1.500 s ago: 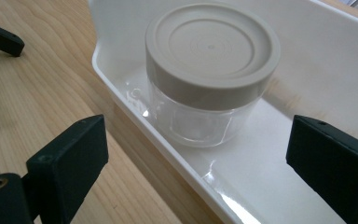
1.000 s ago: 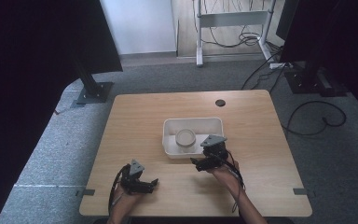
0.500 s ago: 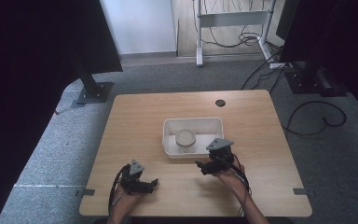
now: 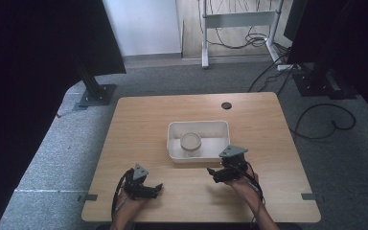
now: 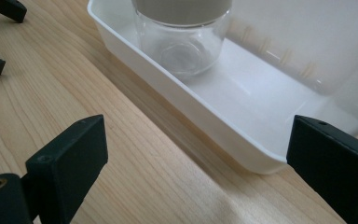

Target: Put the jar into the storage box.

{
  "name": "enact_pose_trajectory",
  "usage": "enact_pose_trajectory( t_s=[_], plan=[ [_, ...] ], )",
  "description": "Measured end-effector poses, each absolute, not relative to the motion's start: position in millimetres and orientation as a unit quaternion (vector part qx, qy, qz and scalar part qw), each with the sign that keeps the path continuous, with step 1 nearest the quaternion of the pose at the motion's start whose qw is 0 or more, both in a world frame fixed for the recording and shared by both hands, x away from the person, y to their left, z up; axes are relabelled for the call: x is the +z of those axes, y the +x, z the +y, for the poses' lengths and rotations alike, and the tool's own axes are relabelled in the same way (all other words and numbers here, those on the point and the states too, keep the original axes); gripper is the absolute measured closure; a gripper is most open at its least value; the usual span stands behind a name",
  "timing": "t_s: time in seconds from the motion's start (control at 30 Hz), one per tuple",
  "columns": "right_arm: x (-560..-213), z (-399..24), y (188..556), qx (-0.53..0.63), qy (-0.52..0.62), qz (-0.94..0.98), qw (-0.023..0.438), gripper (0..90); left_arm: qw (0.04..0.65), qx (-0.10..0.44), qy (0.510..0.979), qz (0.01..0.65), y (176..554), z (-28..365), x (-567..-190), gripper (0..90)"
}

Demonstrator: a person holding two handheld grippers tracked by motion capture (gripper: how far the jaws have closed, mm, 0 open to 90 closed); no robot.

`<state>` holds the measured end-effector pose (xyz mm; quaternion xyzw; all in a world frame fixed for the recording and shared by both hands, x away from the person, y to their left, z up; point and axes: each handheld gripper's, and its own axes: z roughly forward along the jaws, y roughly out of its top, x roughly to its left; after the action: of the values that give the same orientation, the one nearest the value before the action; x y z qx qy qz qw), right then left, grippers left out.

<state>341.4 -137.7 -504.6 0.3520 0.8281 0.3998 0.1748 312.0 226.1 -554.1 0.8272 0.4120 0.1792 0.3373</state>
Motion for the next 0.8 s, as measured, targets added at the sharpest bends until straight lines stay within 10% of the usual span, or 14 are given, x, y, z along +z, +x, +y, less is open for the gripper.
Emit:
enact_pose_trajectory(
  t_s=[0.8],
  plan=[
    [-506.5,-178.2,322.6,0.391,0.374,0.819,0.191,4.9,0.337,0.179,0.827,0.412,312.0,226.1,-554.1,2.0]
  ],
)
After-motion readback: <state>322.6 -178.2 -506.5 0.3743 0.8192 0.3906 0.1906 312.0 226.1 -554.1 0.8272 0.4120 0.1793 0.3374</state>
